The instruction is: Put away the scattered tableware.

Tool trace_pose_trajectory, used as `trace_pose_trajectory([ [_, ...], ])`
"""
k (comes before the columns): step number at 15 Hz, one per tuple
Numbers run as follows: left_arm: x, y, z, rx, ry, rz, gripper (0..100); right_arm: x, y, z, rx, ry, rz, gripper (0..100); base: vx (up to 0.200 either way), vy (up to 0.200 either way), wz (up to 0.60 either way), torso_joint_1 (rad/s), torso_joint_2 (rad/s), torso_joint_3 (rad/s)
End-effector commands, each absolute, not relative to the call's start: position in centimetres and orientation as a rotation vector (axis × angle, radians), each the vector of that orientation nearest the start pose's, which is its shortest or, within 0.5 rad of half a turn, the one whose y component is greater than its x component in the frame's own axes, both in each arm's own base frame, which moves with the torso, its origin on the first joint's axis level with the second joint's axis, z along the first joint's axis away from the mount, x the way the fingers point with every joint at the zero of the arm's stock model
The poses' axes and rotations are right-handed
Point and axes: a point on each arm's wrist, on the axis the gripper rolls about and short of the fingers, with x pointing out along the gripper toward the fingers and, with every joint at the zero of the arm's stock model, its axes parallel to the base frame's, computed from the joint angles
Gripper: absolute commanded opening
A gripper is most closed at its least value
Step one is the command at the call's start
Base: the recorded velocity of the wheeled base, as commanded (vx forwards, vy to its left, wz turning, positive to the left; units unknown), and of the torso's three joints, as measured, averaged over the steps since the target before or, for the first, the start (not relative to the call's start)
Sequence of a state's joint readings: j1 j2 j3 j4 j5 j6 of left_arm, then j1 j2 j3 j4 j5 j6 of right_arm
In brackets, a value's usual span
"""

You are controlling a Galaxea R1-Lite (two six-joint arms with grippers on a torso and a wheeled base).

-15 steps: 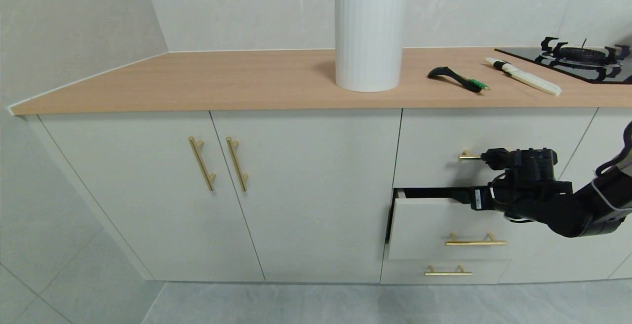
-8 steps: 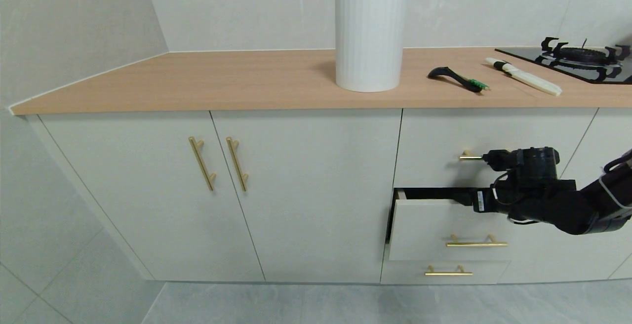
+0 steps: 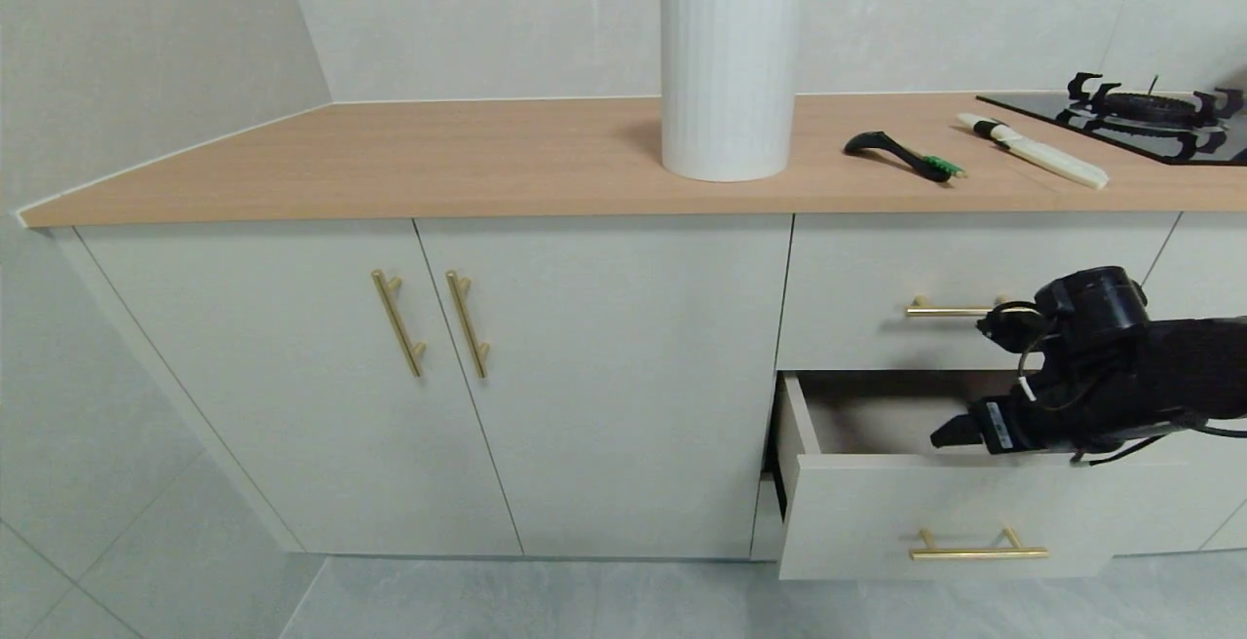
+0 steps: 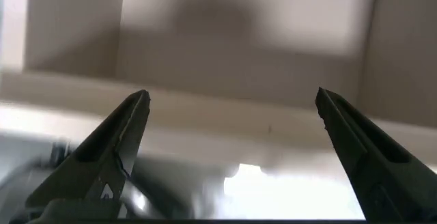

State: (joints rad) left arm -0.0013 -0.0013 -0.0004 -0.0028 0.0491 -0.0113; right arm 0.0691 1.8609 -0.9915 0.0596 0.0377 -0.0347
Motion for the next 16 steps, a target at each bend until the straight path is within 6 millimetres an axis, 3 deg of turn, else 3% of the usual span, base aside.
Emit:
trace_pose_trajectory([
  [1,-2.3,0.1,7.6,-0.011,-0.003,0.048,100,29.5,2.6,16.8,-0.062,0.917,0.134,100,0.000,0.000,0.00,0.000,0.00,0.000],
  [3,-2.3,0.1,7.6,-0.012,-0.003,0.048,100,29.0,2.9,17.2,-0.075,0.973,0.152,100,0.000,0.000,0.00,0.000,0.00,0.000],
  [6,-2.3,0.1,7.6,-0.011,-0.003,0.048,100,30.5,3.1,16.3,-0.067,0.921,0.149,100,0.000,0.000,0.00,0.000,0.00,0.000],
  [10,-2.3,0.1,7.6,-0.011,-0.003,0.048,100,32.6,3.7,12.4,-0.077,1.026,0.160,100,0.000,0.000,0.00,0.000,0.00,0.000],
  [13,-2.3,0.1,7.6,-0.011,-0.005,0.048,100,34.1,3.9,10.0,-0.074,1.010,0.157,100,0.000,0.000,0.00,0.000,0.00,0.000],
  [16,-2.3,0.1,7.6,-0.011,-0.003,0.048,100,34.0,3.9,9.5,-0.077,1.017,0.156,100,0.000,0.000,0.00,0.000,0.00,0.000],
])
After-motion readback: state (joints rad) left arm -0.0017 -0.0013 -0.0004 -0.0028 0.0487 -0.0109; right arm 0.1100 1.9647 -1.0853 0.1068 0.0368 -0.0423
